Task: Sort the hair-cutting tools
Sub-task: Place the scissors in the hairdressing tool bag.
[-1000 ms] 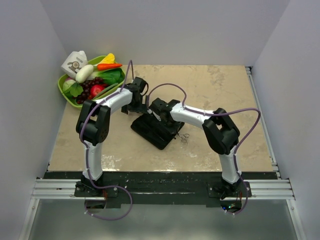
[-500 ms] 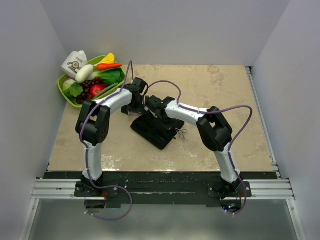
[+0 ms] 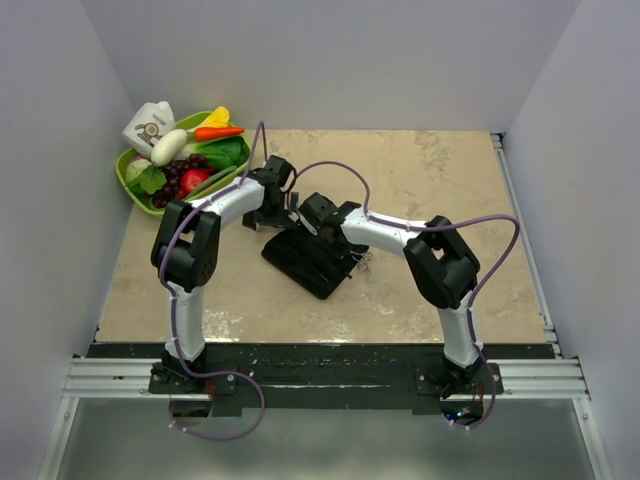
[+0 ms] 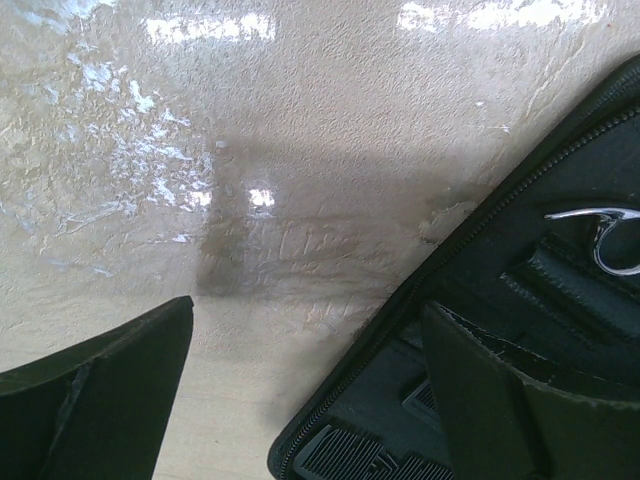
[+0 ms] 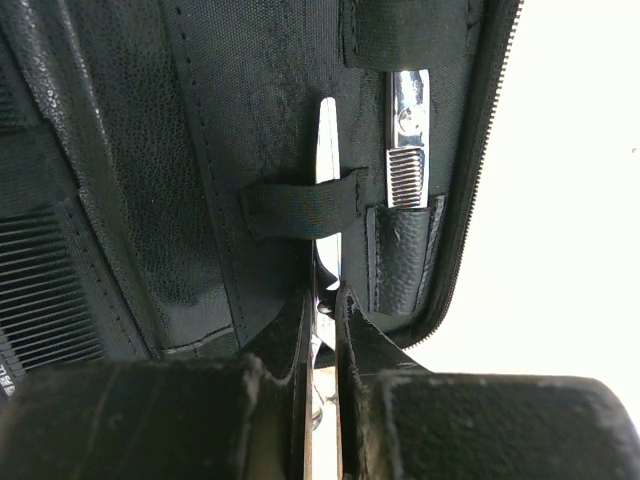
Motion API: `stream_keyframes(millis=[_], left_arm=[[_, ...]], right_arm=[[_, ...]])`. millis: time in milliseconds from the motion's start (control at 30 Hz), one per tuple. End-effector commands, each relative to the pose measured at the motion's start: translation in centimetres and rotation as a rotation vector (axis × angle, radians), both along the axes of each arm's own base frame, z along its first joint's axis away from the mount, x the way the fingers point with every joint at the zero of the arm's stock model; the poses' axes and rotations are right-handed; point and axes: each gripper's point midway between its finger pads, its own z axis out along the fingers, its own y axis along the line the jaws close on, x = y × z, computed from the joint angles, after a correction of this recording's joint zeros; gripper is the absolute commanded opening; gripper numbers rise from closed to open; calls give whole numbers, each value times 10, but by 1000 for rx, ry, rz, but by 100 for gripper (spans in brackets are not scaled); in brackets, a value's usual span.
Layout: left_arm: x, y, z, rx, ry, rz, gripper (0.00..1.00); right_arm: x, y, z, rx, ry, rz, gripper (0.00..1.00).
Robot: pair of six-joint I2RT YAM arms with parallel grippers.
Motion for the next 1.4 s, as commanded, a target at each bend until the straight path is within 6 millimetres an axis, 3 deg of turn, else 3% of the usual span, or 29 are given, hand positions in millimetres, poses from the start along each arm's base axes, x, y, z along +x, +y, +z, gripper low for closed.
stream_keyframes(millis=[0, 333, 567, 1133, 1367], left_arm=[[-3, 0, 12, 2, -19, -24, 99], [-3, -2, 10, -4, -11, -29, 99], [-5, -3, 9, -4, -8, -31, 99], [-9, -5, 4, -2, 5, -39, 99], [-9, -6, 3, -6, 6, -42, 99]], right_arm=[[-3, 18, -8, 100, 30, 64, 1], [-12, 34, -8, 180, 80, 119, 0], [-20, 48, -22, 216, 157, 182, 0], [1, 58, -47, 200, 129, 129, 0], [7, 71, -54, 252, 114, 112, 0]])
